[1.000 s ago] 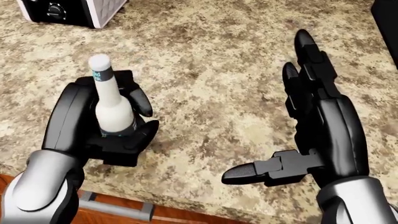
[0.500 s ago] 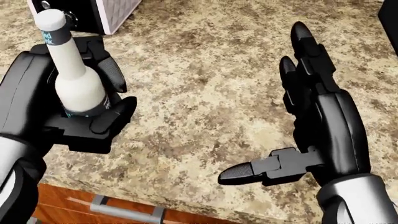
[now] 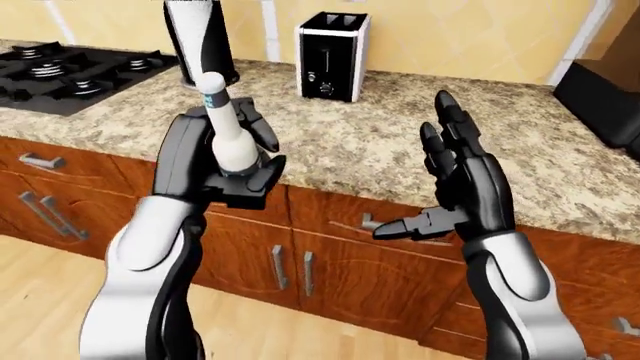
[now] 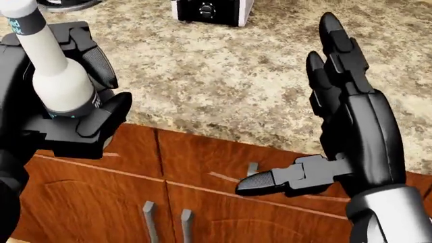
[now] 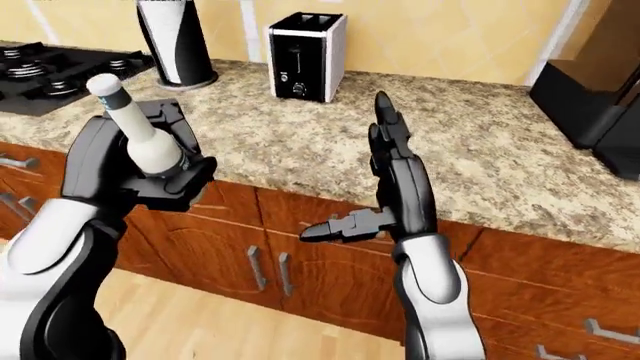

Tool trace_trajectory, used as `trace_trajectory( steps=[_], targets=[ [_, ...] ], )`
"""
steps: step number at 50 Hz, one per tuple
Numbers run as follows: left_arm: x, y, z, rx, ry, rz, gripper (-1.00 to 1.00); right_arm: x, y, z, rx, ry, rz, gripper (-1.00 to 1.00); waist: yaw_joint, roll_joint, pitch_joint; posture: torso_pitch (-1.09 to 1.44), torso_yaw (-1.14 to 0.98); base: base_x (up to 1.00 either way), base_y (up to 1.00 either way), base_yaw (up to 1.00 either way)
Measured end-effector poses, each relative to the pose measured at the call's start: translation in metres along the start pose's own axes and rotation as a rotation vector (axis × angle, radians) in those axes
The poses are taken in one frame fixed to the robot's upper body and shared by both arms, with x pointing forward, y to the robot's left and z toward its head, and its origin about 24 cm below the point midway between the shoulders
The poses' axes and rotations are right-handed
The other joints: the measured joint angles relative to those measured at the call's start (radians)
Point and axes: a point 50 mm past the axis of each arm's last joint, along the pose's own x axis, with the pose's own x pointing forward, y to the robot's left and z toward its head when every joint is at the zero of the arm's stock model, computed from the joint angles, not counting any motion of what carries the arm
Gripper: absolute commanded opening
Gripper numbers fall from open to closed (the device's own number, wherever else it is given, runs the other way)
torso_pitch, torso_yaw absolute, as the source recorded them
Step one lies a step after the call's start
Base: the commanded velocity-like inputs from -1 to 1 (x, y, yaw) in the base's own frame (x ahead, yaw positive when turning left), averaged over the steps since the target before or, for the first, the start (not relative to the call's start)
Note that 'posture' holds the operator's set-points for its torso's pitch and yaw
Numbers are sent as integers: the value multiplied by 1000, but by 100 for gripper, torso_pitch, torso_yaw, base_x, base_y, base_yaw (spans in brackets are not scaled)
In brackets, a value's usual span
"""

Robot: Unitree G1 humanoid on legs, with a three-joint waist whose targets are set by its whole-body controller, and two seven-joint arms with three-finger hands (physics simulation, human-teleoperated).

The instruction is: Move the drinks to the dining counter.

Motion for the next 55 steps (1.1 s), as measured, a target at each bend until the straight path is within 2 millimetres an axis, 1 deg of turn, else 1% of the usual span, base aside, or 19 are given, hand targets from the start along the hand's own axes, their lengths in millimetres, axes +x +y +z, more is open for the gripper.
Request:
trace_trajectory(
  steps=[2,5,8,11,13,19,30,32,34,36,38,41,43,44,46,48,52,54,55],
  targets=[
    [-2,-3,-2,-6,8,-24,-100,0,-2,-5,-1,20,-12,100,-16,4,6,0,0,12,0,100],
    [-2,2,-6,-8,38,0,-100,2,3,-5,7,28,13,100,-13,30,13,0,0,12,0,100],
    [-2,11,-7,0,45,52,-100,3,11,-1,28,15,52,100,36,50,31,0,0,12,0,100],
    [-2,13,-13,-2,80,74,-100,2,14,-6,36,49,77,100,81,68,17,0,0,13,0,100],
    [-2,8,-9,-1,53,58,-100,2,11,-7,34,54,59,100,85,61,10,0,0,13,0,100],
    [-3,3,-5,-3,20,19,-100,0,9,0,29,12,43,100,70,34,21,0,0,13,0,100],
    [-2,2,-8,-3,29,25,-100,1,10,-2,34,21,42,100,53,-27,-4,0,0,13,0,100],
    [-1,-2,-9,-10,30,5,-100,0,6,-3,30,26,29,100,28,-18,-3,0,0,13,0,100],
    [-1,-5,-13,-14,55,-16,-100,0,4,-9,30,53,16,100,28,-26,2,0,0,13,0,100],
    [0,-6,-12,-14,54,-22,-100,0,3,-9,27,59,11,100,27,-11,1,0,0,12,0,100],
    [-1,-6,-8,-11,35,-18,-100,0,3,-5,25,41,11,100,23,15,14,0,0,13,0,100],
    [-1,-4,-4,-6,12,-9,-100,1,5,-1,26,16,19,100,38,72,18,0,0,13,0,100],
    [-1,0,-12,-8,50,13,-100,2,9,-9,41,47,43,100,56,78,30,0,0,12,0,100],
    [-1,2,-16,-9,68,27,-100,3,11,-12,46,60,55,100,67,83,25,0,0,12,0,100],
    [-1,3,-17,-9,75,37,-100,2,11,-13,47,69,59,100,79,69,10,0,0,13,0,100],
    [-1,2,-13,-6,52,32,-100,1,9,-9,42,54,48,100,77,43,9,0,0,12,0,100],
    [-3,-1,-7,-3,16,17,-100,1,9,-3,37,9,42,100,61,-22,28,0,0,13,0,100],
    [-1,-2,-7,-7,12,8,-100,1,7,-2,32,6,36,100,36,-57,18,0,0,13,0,100],
    [-1,-5,-10,-13,25,-3,-100,0,5,-5,29,18,27,100,32,-51,22,0,0,12,0,100]
  ],
)
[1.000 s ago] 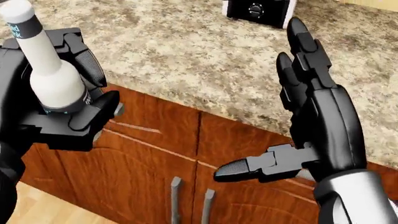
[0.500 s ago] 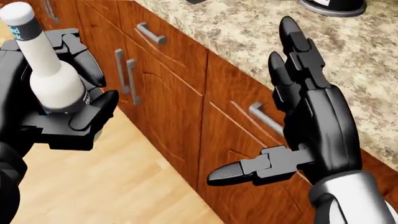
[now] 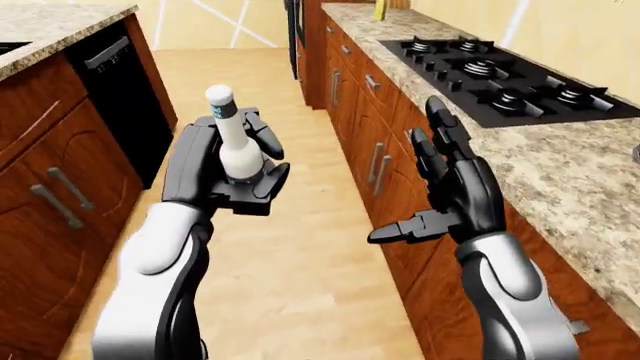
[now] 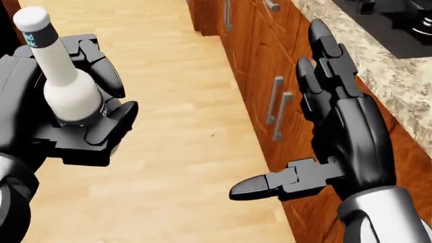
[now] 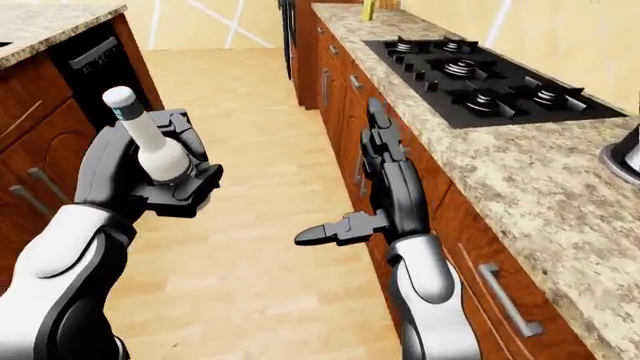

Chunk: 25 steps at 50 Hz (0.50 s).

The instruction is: Move the drinks to the dining counter.

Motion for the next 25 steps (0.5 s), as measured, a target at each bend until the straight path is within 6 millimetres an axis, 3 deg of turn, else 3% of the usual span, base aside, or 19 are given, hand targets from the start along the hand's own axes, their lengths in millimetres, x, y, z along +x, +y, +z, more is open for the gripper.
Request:
trace_trajectory(
  steps=[2,4,11,15,16,18,21,25],
  targets=[
    [1,-3,-6,-3,32,-23,-100,-1,-2,-5,1,30,-18,100,6,1,-5,0,0,12,0,100],
    [2,-2,-6,-3,39,-23,-100,0,-3,-5,1,35,-20,100,8,16,-14,0,0,13,0,100],
    [0,-3,4,5,-15,-16,-100,-1,-2,-3,0,16,-18,100,-9,113,-17,0,0,13,13,86],
    [-1,2,-3,3,20,13,-100,1,2,-5,10,29,9,100,11,103,-29,0,0,19,69,0],
    [0,1,-3,3,22,9,-100,1,1,-5,8,33,3,100,4,115,-36,0,0,22,27,0],
    [1,0,3,7,-7,-3,-100,2,-2,-2,0,18,-15,100,-13,172,-31,0,0,12,5,0],
    [0,3,-1,7,10,12,-100,2,2,-4,16,28,-4,100,-13,172,1,0,0,0,0,0],
    [3,3,-9,2,65,14,-100,2,2,-11,16,71,4,100,-13,142,7,0,0,44,0,0]
  ],
)
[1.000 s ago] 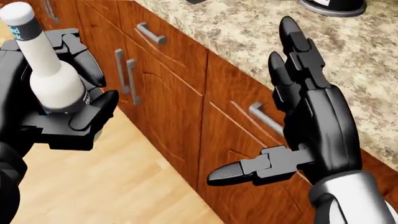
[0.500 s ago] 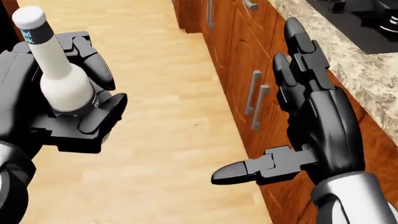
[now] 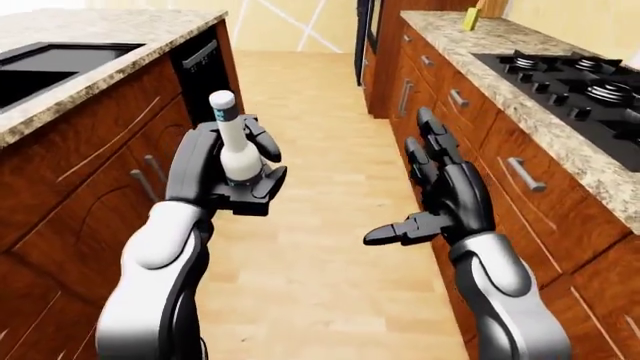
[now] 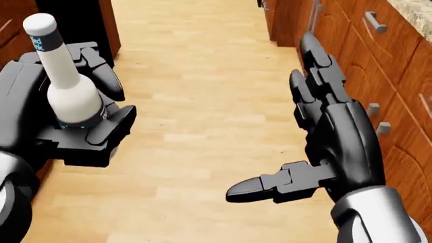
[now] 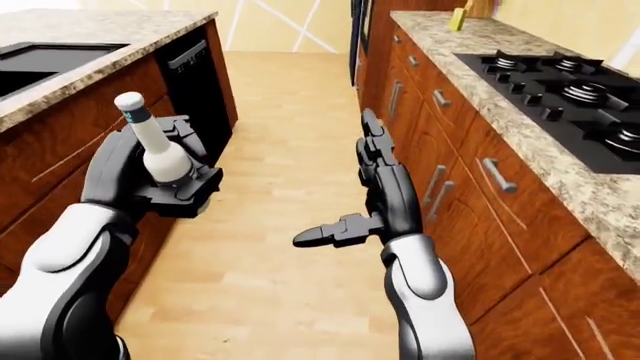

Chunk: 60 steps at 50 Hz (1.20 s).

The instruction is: Move the drinks to the dining counter.

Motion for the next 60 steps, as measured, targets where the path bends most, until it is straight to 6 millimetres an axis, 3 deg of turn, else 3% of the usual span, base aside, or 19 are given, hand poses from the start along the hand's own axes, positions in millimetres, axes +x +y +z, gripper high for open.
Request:
trace_trajectory(
  steps=[3,5,7,11,14,17,20,27,30,32,35,37,42,44,46,49,57,59,60],
  targets=[
    [-4,-1,11,8,-61,-8,-100,-3,-1,10,-13,-51,-8,100,-3,-17,-10,0,0,28,3,25],
    [-5,-4,18,11,-105,-27,-100,-6,-3,17,-24,-97,-19,100,-1,-21,-38,0,0,0,0,100],
    [-4,-4,17,11,-101,-26,-100,-5,0,17,-24,-98,-9,100,12,-29,-49,0,0,0,0,100],
    [-3,2,9,7,-50,5,-100,-2,4,8,-12,-41,23,100,35,-74,-27,0,0,0,0,100],
    [-4,4,10,9,-46,20,-100,-2,4,7,-13,-30,26,100,39,-125,-18,0,0,0,0,100],
    [-3,-2,10,3,-39,-18,-100,-2,-2,4,-23,-22,-4,100,14,-118,-5,0,0,0,0,100],
    [-3,-4,13,6,-49,-35,-100,0,-4,10,-32,-34,-16,100,16,-107,-24,0,0,0,0,100],
    [-4,-1,28,19,-105,-30,-100,3,-4,21,-38,-75,-9,100,10,-30,-20,0,0,0,0,100],
    [-3,1,30,21,-102,-27,-100,3,-2,20,-38,-62,-7,100,17,21,-25,0,0,0,0,100],
    [-2,5,29,21,-85,-9,-100,4,3,19,-29,-52,15,100,33,10,-14,0,0,0,0,100],
    [0,9,30,15,-59,15,-100,6,6,16,-23,-32,43,100,53,-4,-29,0,0,0,0,100],
    [1,8,37,19,-81,10,-100,6,4,17,-25,-37,35,100,52,-31,-32,0,0,0,0,100],
    [3,6,49,27,-122,-9,-100,2,5,20,-26,-67,29,100,31,-95,-10,0,0,0,0,100],
    [6,6,52,28,-125,-15,-100,1,4,20,-30,-75,27,100,18,-133,-19,0,0,0,0,100],
    [8,2,51,24,-104,-42,-100,0,-1,17,-34,-56,4,100,12,-127,-10,0,0,0,0,100],
    [9,3,54,25,-98,-50,-100,2,-1,18,-38,-46,-4,100,21,-116,-19,0,0,0,0,100],
    [7,3,60,31,-136,-47,-100,15,-2,37,-56,-95,1,100,7,-6,-18,0,0,0,0,100],
    [7,4,61,33,-134,-46,-100,23,-3,47,-62,-108,0,100,13,28,-27,0,0,0,0,100],
    [7,6,59,32,-123,-38,-100,27,-2,49,-57,-110,3,100,22,20,-26,0,0,0,0,100]
  ],
)
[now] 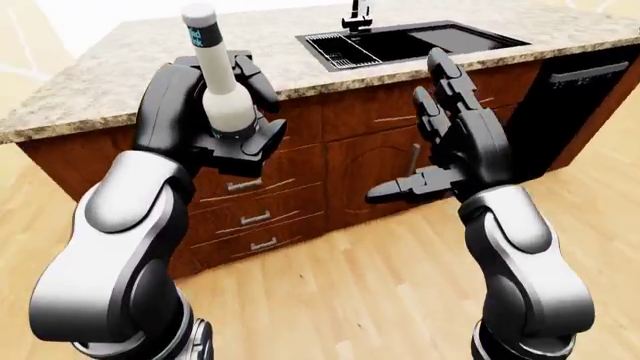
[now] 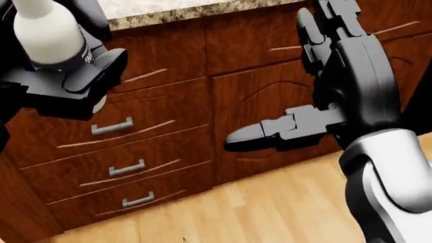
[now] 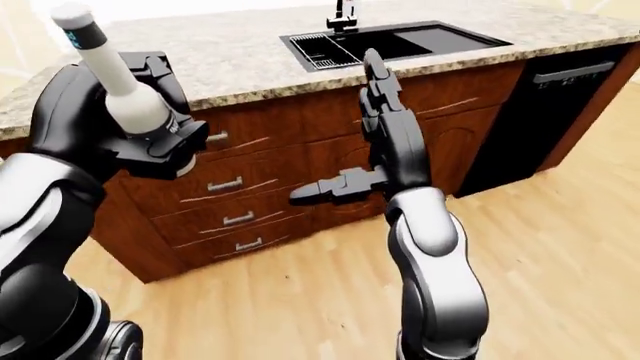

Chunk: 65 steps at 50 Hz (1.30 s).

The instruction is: Move the drinks to the dining counter.

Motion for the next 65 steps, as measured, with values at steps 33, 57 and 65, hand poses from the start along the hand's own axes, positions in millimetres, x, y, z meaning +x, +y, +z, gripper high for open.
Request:
trace_trajectory(
  steps=[33,57,65],
  targets=[
    [3,7,1,-9,4,63,-100,24,2,25,-11,-35,17,100,-9,-81,26,0,0,1,7,61],
    [4,-6,6,-4,-35,-8,-100,12,-9,36,14,-136,-74,100,-14,-52,12,0,0,80,0,0],
    [3,-2,3,-3,-12,11,-100,13,-5,33,18,-115,-51,100,13,-34,11,0,0,83,0,0]
  ],
)
